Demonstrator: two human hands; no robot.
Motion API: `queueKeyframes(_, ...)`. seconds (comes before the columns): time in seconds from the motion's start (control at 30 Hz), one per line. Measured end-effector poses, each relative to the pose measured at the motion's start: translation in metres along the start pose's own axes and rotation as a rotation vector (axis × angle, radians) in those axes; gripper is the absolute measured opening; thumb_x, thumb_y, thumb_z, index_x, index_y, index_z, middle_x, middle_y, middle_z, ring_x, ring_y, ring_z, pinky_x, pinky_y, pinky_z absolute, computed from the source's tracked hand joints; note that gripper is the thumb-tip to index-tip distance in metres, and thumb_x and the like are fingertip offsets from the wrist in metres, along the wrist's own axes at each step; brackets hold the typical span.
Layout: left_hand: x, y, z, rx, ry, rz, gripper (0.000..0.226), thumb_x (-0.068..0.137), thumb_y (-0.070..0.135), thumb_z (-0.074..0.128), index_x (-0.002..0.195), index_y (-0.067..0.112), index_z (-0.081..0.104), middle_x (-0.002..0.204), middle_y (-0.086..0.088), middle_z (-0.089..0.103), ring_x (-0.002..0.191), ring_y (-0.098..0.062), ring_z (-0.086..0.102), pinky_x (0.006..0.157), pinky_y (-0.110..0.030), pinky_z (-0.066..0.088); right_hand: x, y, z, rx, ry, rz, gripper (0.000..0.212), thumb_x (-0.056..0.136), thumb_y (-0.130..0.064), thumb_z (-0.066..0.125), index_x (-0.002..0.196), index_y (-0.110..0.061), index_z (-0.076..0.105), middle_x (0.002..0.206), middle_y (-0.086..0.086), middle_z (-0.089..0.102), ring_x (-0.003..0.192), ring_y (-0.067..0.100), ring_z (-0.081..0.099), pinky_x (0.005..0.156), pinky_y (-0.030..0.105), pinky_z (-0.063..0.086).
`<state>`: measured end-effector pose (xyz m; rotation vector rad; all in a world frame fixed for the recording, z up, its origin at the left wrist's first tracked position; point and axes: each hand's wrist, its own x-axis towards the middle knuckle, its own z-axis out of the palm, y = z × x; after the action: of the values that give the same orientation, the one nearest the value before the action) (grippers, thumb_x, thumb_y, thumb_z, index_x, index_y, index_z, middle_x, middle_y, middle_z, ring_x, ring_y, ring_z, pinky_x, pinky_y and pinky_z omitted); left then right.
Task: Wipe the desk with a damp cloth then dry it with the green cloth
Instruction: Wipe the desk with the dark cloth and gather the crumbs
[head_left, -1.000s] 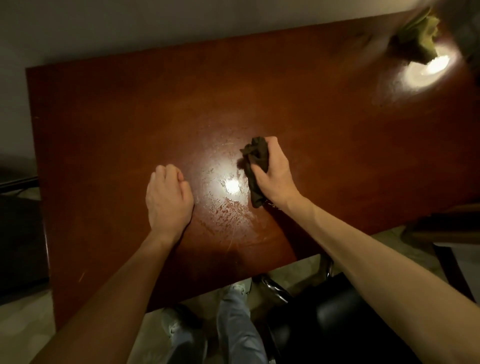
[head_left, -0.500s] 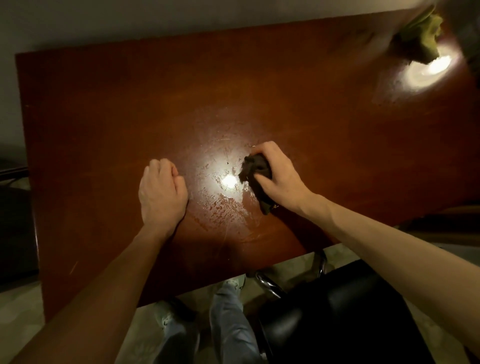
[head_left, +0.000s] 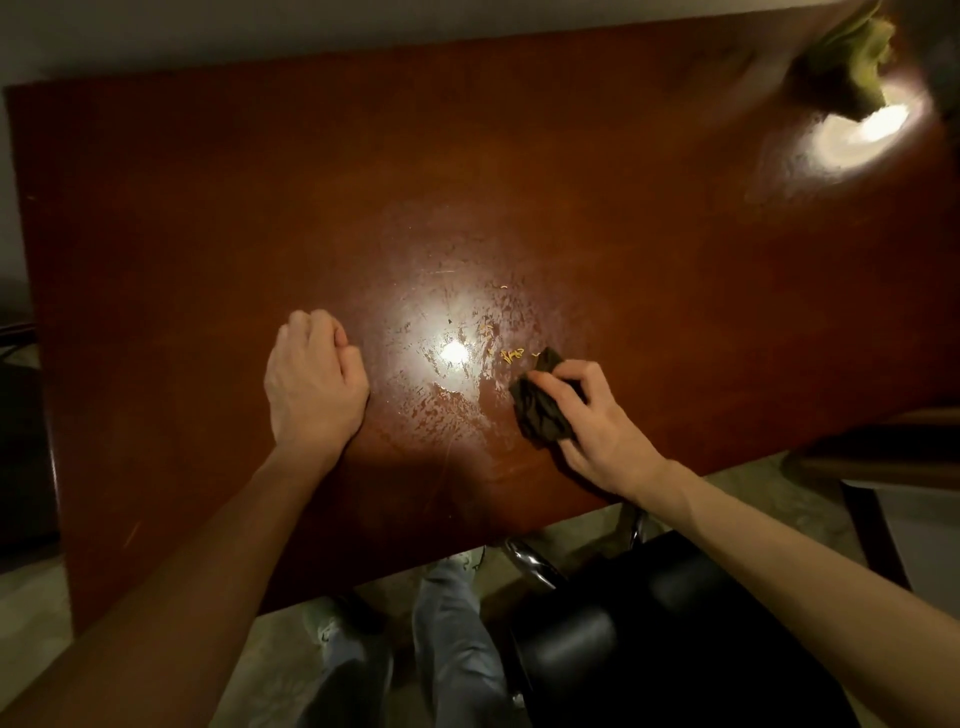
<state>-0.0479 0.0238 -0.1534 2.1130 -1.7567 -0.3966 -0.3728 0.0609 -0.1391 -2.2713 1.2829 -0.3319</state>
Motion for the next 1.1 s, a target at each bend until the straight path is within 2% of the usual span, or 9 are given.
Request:
queueKeyframes(0.17,-0.001,0.002,-0.001,0.006,0.001,0.002,0.007,0.093,0.011,0.049,0.089,0.014,0.044,0.091,-0.003,0.045,0.082,-0.021,0.043,0.07,-0.037,0.034,0.001,0.003,-0.003,-0.017,-0.055,-0.082,0.052,0.091,-0.003,0.064,0.141,0.006,0.05,0.149,0.022,0.045,0.145,0.037,0.037,0.122,0.048,0.03)
queueKeyframes(0.27,-0.001,0.002,-0.001,0.005,0.001,0.001,0.007,0.093,0.011,0.05,0.089,0.014,0.044,0.091,-0.003,0.044,0.082,-0.02,0.042,0.07,-0.037,0.033,0.001,0.001,-0.002,0.009,-0.043,-0.071,0.054,0.098,-0.025,0.067,0.14,0.004,0.052,0.15,0.019,0.047,0.147,0.033,0.036,0.123,0.048,0.029)
queueKeyframes(0.33,0.0,0.001,0.0,0.005,0.004,0.003,0.007,0.093,0.011,0.05,0.089,0.014,0.044,0.091,-0.003,0.044,0.082,-0.021,0.042,0.07,-0.037,0.034,0.001,-0.001,0.003,0.016,-0.001,-0.045,0.057,0.095,-0.03,0.073,0.137,0.004,0.056,0.147,0.018,0.05,0.145,0.034,0.039,0.122,0.048,0.032)
queueKeyframes(0.47,0.001,0.001,0.0,0.01,-0.006,0.0,0.006,0.092,0.011,0.049,0.089,0.014,0.045,0.091,-0.004,0.045,0.082,-0.021,0.043,0.069,-0.039,0.037,0.002,-0.001,0.016,0.069,0.117,0.027,0.048,0.078,0.002,0.071,0.125,0.0,0.063,0.135,0.012,0.058,0.13,0.032,0.048,0.111,0.044,0.039)
queueKeyframes(0.57,0.0,0.001,0.0,0.008,-0.009,0.002,0.006,0.092,0.011,0.05,0.089,0.014,0.045,0.09,-0.003,0.044,0.081,-0.021,0.043,0.068,-0.039,0.036,0.008,-0.01,0.017,0.08,0.177,0.095,0.046,0.073,0.004,0.064,0.118,-0.005,0.066,0.124,0.005,0.06,0.109,0.024,0.046,0.094,0.032,0.039)
queueKeyframes(0.7,0.001,0.0,-0.001,-0.001,-0.008,0.007,0.007,0.092,0.011,0.05,0.088,0.014,0.044,0.09,-0.003,0.044,0.08,-0.021,0.042,0.068,-0.039,0.037,0.021,-0.014,0.014,0.114,0.206,0.177,0.034,0.074,0.003,0.069,0.106,-0.007,0.066,0.112,0.002,0.059,0.097,0.024,0.048,0.079,0.036,0.042)
queueKeyframes(0.8,0.001,0.0,0.0,-0.004,-0.004,0.007,0.007,0.092,0.012,0.049,0.088,0.015,0.044,0.09,-0.003,0.044,0.081,-0.021,0.043,0.069,-0.04,0.038,0.025,-0.019,0.0,0.29,0.337,0.309,0.03,0.076,-0.015,0.08,0.102,-0.008,0.067,0.105,0.002,0.065,0.098,0.021,0.061,0.08,0.034,0.051)
queueKeyframes(0.97,0.001,0.0,0.001,-0.003,-0.007,0.006,0.007,0.092,0.013,0.049,0.088,0.015,0.043,0.09,-0.004,0.044,0.081,-0.022,0.042,0.07,-0.041,0.038,0.03,-0.012,-0.035,0.52,0.628,0.649,0.029,0.083,-0.004,0.081,0.108,-0.012,0.067,0.103,-0.005,0.069,0.099,0.001,0.065,0.085,0.017,0.053)
queueKeyframes(1.1,0.0,0.002,-0.001,0.009,-0.016,-0.002,0.008,0.093,0.013,0.048,0.088,0.015,0.042,0.089,-0.003,0.044,0.08,-0.021,0.042,0.069,-0.039,0.037,0.052,-0.008,-0.042,0.484,0.565,0.672,0.029,0.086,-0.007,0.079,0.11,-0.015,0.065,0.103,-0.009,0.068,0.094,-0.006,0.065,0.078,0.013,0.054)
